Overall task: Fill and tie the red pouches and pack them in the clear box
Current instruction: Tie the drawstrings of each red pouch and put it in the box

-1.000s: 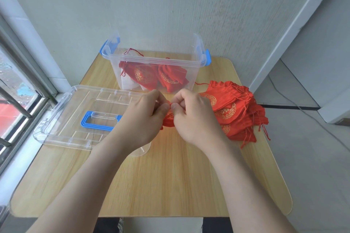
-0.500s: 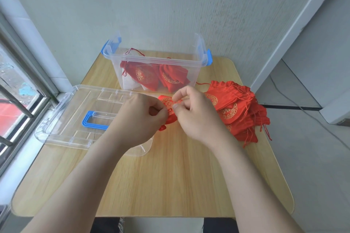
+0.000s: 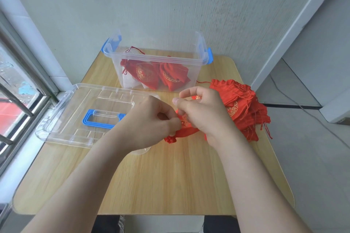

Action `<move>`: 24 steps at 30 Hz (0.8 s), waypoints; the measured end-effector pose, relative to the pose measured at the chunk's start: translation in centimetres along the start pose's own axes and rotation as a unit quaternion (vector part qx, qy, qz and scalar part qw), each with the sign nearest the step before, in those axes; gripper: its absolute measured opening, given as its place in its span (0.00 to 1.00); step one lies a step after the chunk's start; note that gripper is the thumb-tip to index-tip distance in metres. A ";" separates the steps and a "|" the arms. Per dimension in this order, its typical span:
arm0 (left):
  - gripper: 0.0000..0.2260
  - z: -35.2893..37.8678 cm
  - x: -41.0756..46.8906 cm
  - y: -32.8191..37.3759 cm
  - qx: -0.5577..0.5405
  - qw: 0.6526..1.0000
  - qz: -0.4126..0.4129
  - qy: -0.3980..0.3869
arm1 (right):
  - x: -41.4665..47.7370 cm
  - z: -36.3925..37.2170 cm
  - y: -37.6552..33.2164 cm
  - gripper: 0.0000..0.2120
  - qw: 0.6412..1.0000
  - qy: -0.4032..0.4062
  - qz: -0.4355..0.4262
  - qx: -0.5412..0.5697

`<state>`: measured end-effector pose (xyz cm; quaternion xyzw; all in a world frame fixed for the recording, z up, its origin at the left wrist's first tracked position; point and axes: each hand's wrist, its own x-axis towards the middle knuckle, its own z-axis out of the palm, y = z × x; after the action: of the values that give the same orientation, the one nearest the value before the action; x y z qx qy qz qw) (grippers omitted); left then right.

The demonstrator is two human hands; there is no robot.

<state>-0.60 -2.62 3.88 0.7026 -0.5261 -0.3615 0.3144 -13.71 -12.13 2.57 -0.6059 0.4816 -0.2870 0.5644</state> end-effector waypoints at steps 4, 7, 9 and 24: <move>0.11 -0.2 0.1 -0.5 -0.035 0.998 -0.041 0.029 | 0.2 -0.4 -0.4 0.11 0.980 -0.005 0.025 0.198; 0.12 -0.4 0.4 -1.2 -0.058 0.993 -0.065 0.085 | 0.2 -0.8 0.0 0.14 0.996 0.011 -0.087 0.009; 0.12 -0.6 0.6 -1.6 -0.056 0.991 -0.064 0.103 | -0.1 -0.5 0.3 0.12 0.979 -0.012 -0.155 -0.129; 0.12 -0.9 0.5 -2.3 -0.042 0.997 -0.034 0.048 | 0.4 0.4 2.3 0.08 0.893 -0.055 -0.336 -0.295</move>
<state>1.46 -2.51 2.43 0.7227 -0.4704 -0.3600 0.3562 -13.82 -12.14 0.17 -0.8850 0.2799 -0.2706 0.2552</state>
